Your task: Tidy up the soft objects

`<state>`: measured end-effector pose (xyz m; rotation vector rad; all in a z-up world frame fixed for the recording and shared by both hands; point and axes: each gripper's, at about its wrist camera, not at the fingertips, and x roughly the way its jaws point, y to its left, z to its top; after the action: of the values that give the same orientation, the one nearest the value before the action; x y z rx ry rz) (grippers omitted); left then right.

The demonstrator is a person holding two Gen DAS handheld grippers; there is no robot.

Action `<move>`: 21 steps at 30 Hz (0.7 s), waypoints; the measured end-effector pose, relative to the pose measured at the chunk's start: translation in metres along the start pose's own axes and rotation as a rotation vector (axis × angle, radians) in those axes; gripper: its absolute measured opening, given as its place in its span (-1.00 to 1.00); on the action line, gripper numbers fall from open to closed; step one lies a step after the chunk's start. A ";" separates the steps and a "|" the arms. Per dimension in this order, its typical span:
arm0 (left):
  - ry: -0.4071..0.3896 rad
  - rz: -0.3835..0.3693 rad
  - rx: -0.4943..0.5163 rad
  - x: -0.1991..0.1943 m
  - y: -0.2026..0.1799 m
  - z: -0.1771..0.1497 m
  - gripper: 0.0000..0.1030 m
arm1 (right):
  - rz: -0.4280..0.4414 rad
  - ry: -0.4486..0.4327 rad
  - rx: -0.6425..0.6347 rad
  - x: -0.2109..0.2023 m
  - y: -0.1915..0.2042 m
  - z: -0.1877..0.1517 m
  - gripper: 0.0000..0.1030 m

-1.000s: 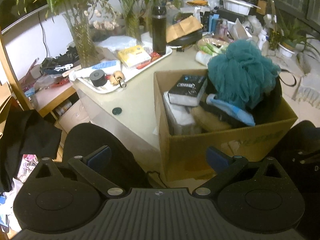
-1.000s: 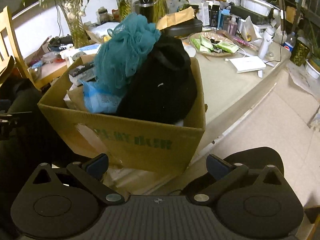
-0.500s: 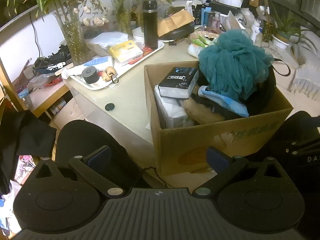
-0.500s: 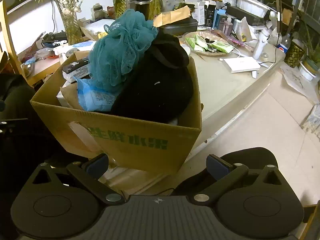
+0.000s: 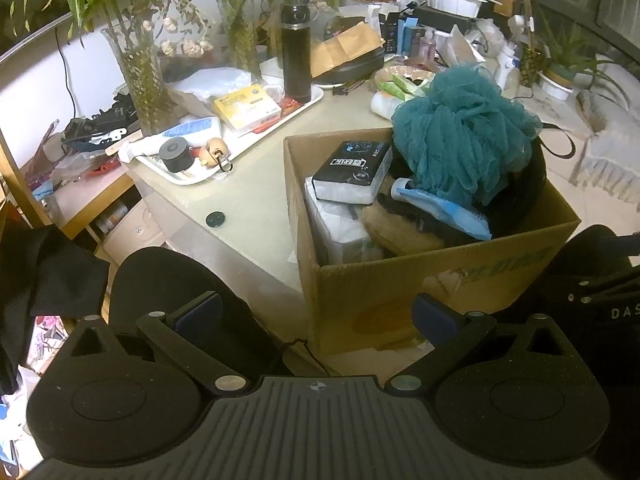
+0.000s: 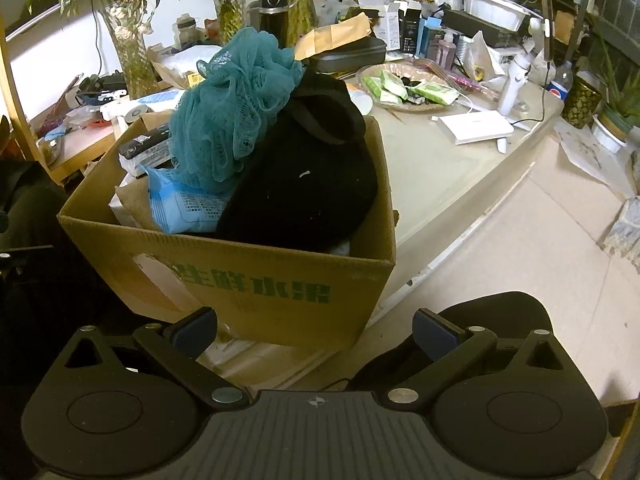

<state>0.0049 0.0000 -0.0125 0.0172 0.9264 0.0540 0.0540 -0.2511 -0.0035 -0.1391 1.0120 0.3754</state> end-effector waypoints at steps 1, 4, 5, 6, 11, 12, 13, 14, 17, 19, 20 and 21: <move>-0.001 -0.002 -0.001 0.000 0.000 0.000 1.00 | 0.000 0.001 0.000 0.000 0.000 0.000 1.00; 0.000 0.001 -0.006 0.000 0.000 0.001 1.00 | -0.003 -0.004 0.005 0.000 0.000 0.000 1.00; 0.001 0.002 -0.007 0.000 0.000 0.001 1.00 | -0.004 -0.005 0.008 0.000 0.000 0.000 1.00; 0.002 0.004 -0.007 0.001 0.000 0.001 1.00 | -0.004 -0.005 0.011 -0.001 0.000 -0.001 1.00; 0.003 0.010 -0.006 0.000 0.001 0.002 1.00 | -0.003 -0.006 0.022 -0.001 -0.003 -0.001 1.00; 0.003 0.009 -0.007 0.000 0.001 0.002 1.00 | 0.001 -0.008 0.023 -0.001 -0.003 -0.001 1.00; 0.003 0.009 -0.006 0.000 0.001 0.002 1.00 | 0.004 -0.009 0.024 -0.002 -0.003 -0.001 1.00; 0.003 0.011 -0.007 0.000 0.001 0.002 1.00 | 0.005 -0.009 0.023 -0.002 -0.003 -0.001 1.00; 0.006 0.012 -0.009 0.001 0.002 0.002 1.00 | 0.004 -0.009 0.019 -0.002 -0.002 -0.001 1.00; 0.007 0.012 -0.012 0.001 0.003 0.002 1.00 | 0.006 -0.009 0.021 -0.002 -0.002 -0.001 1.00; 0.007 0.012 -0.012 0.001 0.003 0.002 1.00 | 0.006 -0.009 0.022 -0.002 -0.002 -0.001 1.00; 0.008 0.013 -0.015 0.001 0.004 0.002 1.00 | 0.006 -0.009 0.023 -0.001 -0.002 -0.001 1.00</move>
<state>0.0074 0.0036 -0.0119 0.0094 0.9341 0.0730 0.0531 -0.2541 -0.0033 -0.1132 1.0081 0.3695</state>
